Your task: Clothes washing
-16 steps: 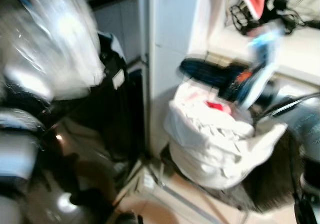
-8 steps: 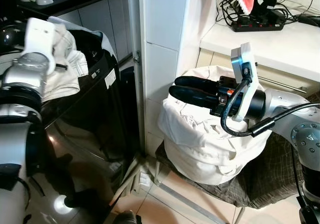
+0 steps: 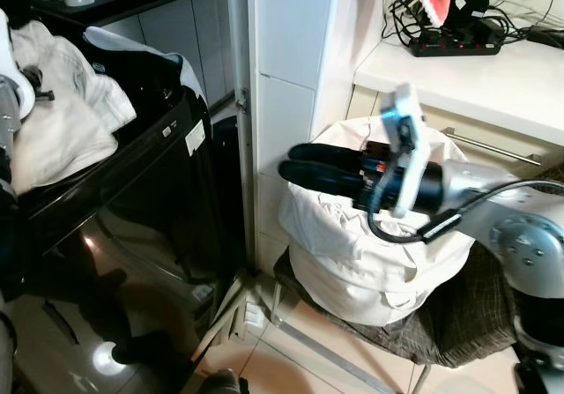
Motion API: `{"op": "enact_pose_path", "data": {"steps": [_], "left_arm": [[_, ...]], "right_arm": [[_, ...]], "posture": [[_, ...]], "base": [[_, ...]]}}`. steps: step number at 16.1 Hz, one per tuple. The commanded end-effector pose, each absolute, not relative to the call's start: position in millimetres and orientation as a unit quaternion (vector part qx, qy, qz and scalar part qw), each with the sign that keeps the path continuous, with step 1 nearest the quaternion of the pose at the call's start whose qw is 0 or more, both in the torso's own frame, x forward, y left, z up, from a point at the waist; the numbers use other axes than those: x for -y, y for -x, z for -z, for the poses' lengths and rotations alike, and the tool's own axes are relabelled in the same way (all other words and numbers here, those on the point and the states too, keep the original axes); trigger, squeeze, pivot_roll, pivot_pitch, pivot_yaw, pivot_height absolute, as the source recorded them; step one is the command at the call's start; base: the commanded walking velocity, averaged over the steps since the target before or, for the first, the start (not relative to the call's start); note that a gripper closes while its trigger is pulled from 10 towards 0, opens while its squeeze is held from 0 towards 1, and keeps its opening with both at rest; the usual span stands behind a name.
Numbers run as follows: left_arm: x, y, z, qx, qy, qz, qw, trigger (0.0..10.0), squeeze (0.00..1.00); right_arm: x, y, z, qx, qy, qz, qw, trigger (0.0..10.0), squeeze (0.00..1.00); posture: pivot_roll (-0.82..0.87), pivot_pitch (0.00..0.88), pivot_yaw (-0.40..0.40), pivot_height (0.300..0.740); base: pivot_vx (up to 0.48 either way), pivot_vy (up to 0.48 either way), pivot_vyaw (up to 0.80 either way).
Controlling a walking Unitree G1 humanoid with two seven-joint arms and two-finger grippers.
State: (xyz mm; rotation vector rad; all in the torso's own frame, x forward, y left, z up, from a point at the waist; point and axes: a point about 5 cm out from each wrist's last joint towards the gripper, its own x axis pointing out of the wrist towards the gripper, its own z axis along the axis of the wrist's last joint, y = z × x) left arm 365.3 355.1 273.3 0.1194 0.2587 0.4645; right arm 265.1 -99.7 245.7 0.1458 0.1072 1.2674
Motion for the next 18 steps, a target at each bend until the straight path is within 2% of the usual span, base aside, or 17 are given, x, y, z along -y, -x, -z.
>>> {"op": "enact_pose_path", "data": {"steps": [1, 3, 5, 6, 7, 9, 10, 11, 13, 15, 18], "left_arm": [[-362.2, -360.6, -279.8, -0.12, -0.062, -0.239, 0.962, 10.0, 1.0], [-365.8, -358.2, -280.6, -0.122, -0.068, -0.241, 0.96, 10.0, 1.0], [-374.1, -352.2, -286.6, -0.119, -0.085, -0.257, 0.955, 10.0, 1.0], [-376.3, -350.6, -289.9, -0.112, -0.087, -0.26, 0.955, 10.0, 1.0], [-377.1, -349.7, -291.3, -0.113, -0.106, -0.245, 0.957, 10.0, 1.0], [-377.7, -349.0, -286.9, -0.131, -0.128, -0.236, 0.954, 10.0, 1.0], [-376.5, -347.5, -277.7, -0.174, -0.149, -0.205, 0.952, 10.0, 1.0], [-377.4, -342.8, -266.3, -0.206, -0.164, -0.177, 0.948, 10.0, 0.0], [-387.2, -330.1, -264.0, -0.193, -0.156, -0.19, 0.95, 10.0, 0.0], [-400.9, -319.5, -288.2, -0.116, -0.179, -0.238, 0.948, 10.0, 0.0], [-417.1, -297.8, -341.2, 0.02, -0.208, -0.329, 0.921, 10.0, 0.0]], "right_arm": [[97.9, -269.0, -244.8, -0.057, -0.064, -0.581, 0.81, 10.0, 0.0], [95.8, -269.3, -244.0, -0.058, -0.067, -0.582, 0.808, 10.0, 0.0], [91.1, -263.3, -247.9, -0.04, -0.07, -0.612, 0.787, 10.0, 0.0], [90.6, -263.8, -248.2, -0.038, -0.069, -0.61, 0.788, 10.0, 0.0], [92.0, -270.4, -247.4, -0.03, -0.062, -0.585, 0.808, 10.0, 0.0], [92.7, -276.5, -246.5, -0.026, -0.059, -0.565, 0.823, 10.0, 0.0], [93.3, -282.8, -245.6, -0.026, -0.058, -0.542, 0.838, 10.0, 0.0], [94.0, -286.1, -244.8, -0.027, -0.058, -0.527, 0.847, 10.0, 0.0], [97.2, -287.5, -243.3, -0.025, -0.057, -0.513, 0.856, 10.0, 0.0], [103.1, -290.7, -242.5, -0.023, -0.058, -0.492, 0.868, 10.0, 0.0], [112.1, -301.3, -242.0, -0.02, -0.062, -0.449, 0.891, 10.0, 0.0]], "posture": [[0.03, 0.0, 0.002, 0.74], [0.03, 0.0, -0.001, 0.74], [0.03, 0.0, 0.0, 0.74], [0.03, 0.0, 0.0, 0.74], [0.03, 0.0, -0.002, 0.74], [0.03, 0.0, -0.001, 0.74], [0.03, 0.0, 0.0, 0.74], [0.03, 0.0, 0.004, 0.74], [0.02, 0.0, 0.002, 0.74], [0.03, 0.0, -0.014, 0.74], [0.04, 0.0, -0.026, 0.74]], "base": [[0.0, 0.0, 0.0], [0.0, 0.0, 0.0], [0.0, 0.0, 0.0], [0.0, 0.0, 0.0], [0.0, 0.0, 0.0], [0.0, 0.0, 0.0], [0.0, 0.0, 0.0], [0.0, 0.0, 0.0], [0.0, 0.0, 0.0], [0.0, 0.0, 0.0], [0.0, 0.0, 0.0]]}}
